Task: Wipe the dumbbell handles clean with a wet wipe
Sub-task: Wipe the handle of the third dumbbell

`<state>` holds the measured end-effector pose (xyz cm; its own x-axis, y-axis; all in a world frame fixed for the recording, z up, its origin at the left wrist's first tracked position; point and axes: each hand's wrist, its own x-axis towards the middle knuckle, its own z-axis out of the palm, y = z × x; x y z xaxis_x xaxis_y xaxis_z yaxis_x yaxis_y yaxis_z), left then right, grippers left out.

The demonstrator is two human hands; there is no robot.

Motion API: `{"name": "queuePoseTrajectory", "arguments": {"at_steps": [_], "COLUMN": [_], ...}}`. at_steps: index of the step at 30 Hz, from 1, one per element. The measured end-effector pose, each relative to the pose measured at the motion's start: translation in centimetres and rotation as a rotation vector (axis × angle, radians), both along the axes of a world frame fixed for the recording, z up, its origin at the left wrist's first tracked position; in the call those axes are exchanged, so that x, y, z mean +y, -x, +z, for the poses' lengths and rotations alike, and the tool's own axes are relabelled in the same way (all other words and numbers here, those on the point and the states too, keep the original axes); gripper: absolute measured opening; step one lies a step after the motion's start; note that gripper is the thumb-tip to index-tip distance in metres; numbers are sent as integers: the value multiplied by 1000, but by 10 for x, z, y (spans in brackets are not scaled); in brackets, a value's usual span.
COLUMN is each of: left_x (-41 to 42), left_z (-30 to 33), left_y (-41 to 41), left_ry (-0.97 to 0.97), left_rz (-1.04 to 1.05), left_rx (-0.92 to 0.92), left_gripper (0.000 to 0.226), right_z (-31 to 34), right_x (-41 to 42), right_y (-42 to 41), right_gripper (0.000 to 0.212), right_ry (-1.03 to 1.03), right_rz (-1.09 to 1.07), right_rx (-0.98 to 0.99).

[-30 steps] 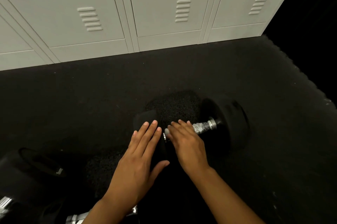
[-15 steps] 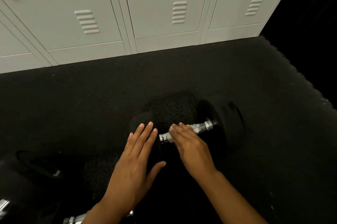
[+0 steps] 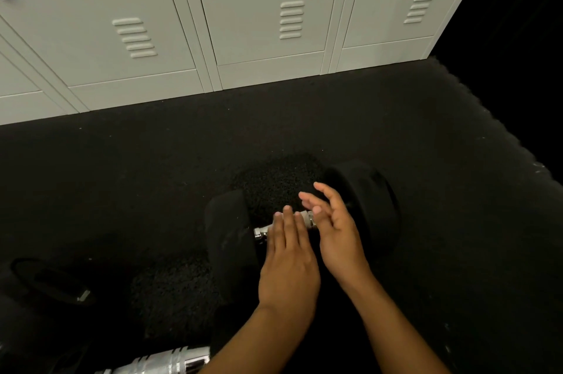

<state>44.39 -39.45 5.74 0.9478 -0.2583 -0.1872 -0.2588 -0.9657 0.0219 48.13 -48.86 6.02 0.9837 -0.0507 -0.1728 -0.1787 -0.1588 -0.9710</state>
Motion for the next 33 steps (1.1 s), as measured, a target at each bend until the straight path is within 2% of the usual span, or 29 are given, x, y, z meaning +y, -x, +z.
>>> {"name": "queuePoseTrajectory", "arguments": {"at_steps": [1, 4, 9, 11, 15, 19, 22, 25, 29, 33], "left_x": [-4, -8, -11, -10, -11, -10, -9, -14, -12, -12], "left_z": [0, -3, -11, -11, -16, -23, -33, -37, -37, -36], "left_y": [-4, -25, -49, -43, -22, -28, -36, -23, -27, -48], "left_ry": [-33, -54, 125, 211, 324, 449, 416, 364, 325, 404], "left_rz": [24, 43, 198, 237, 220, 219, 279, 235, 175, 130], "left_rx": [17, -7, 65, -32, -189, -272, -260, -256, -217, -171], "left_gripper": [56, 55, 29, 23, 44, 28, 29, 45, 48, 43], "right_z": [2, 5, 14, 17, 9, -3, -5, -8, -10, -11], "right_x": [0, -2, -19, -31, -54, -60, -58, -57, -56, -55], "right_y": [2, 11, 29, 26, 14, 10, 9, 9, 8, 5], "right_gripper": [35, 34, 33, 36, 38, 51, 52, 52, 51, 50], "right_ry": [42, 200, 588, 802, 1043, 1069, 1055, 1054, 1050, 1033], "right_rz": [-23, -54, -43, -21, 47, 96, 88, 72, 56, 38], "right_rx": [-27, -129, -440, -516, -440, -393, -392, -404, -422, -437]}}
